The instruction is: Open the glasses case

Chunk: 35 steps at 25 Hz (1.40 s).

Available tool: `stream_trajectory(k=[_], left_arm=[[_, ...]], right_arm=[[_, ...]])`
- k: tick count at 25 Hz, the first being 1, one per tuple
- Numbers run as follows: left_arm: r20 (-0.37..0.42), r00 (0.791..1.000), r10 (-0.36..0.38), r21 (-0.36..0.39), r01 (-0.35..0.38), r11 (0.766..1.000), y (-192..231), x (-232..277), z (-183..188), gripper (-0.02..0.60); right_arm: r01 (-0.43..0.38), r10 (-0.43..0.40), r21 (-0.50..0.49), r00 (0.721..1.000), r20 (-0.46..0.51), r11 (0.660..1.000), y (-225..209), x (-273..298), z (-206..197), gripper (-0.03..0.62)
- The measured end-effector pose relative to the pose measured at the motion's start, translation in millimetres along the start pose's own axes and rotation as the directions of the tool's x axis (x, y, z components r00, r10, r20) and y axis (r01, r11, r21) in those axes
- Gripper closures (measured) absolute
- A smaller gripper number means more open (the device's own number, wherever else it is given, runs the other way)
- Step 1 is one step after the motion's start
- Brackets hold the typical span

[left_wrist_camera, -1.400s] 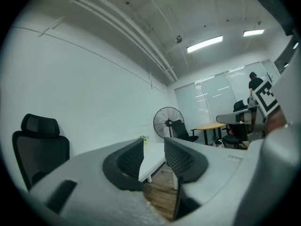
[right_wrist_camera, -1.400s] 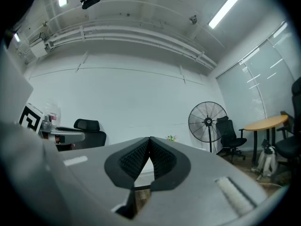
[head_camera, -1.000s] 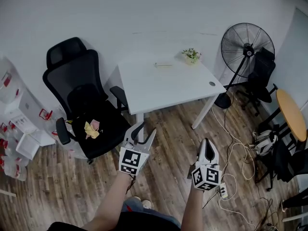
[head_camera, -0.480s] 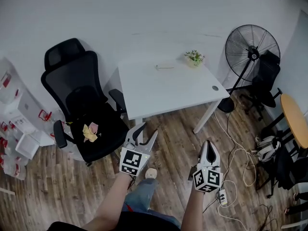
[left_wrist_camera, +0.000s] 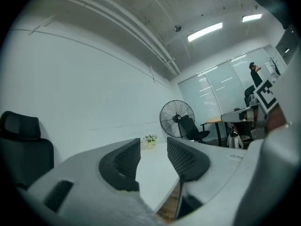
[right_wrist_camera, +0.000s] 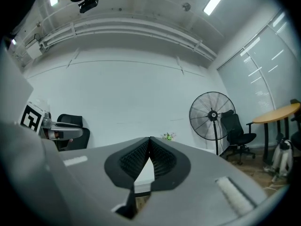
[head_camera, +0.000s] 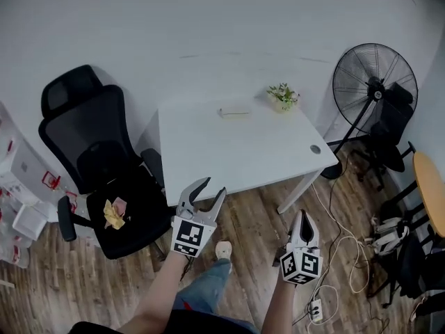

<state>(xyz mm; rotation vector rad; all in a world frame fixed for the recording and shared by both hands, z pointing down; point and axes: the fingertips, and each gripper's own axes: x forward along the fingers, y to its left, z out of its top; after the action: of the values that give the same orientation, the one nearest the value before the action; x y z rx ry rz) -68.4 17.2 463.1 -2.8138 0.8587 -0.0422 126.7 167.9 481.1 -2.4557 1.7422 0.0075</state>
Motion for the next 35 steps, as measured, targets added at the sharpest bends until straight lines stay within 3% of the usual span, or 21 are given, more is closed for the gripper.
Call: stream_trajectory(k=[5,9,16,21,35], left_arm=[[0.003,1.000,0.031,-0.045,-0.031,0.999,47,123,-13,0.410],[-0.028,0.999,0.034,-0.038,-0.035,0.999,76,207,-22,0.410],[-0.054,0.996,0.065,-0.042,-0.068,0.997,124,295,-26,0.410],[-0.066,0.994,0.092,-0.051,-0.095,0.994,145,323,-22,0.410],[-0.133,0.984,0.121,-0.019,-0.124,0.992,160,367,-27,0.410]], right_arm=[[-0.040,0.040,-0.037,0.999,0.000,0.999,-34,130,1,0.582],[-0.075,0.075,-0.026,0.997,-0.022,0.997,-53,231,2,0.582],[-0.174,0.173,-0.022,0.984,-0.050,0.985,-51,355,5,0.582],[-0.211,0.211,-0.010,0.977,-0.044,0.977,-45,399,12,0.582],[-0.269,0.271,0.034,0.962,-0.043,0.962,-51,453,11,0.582]])
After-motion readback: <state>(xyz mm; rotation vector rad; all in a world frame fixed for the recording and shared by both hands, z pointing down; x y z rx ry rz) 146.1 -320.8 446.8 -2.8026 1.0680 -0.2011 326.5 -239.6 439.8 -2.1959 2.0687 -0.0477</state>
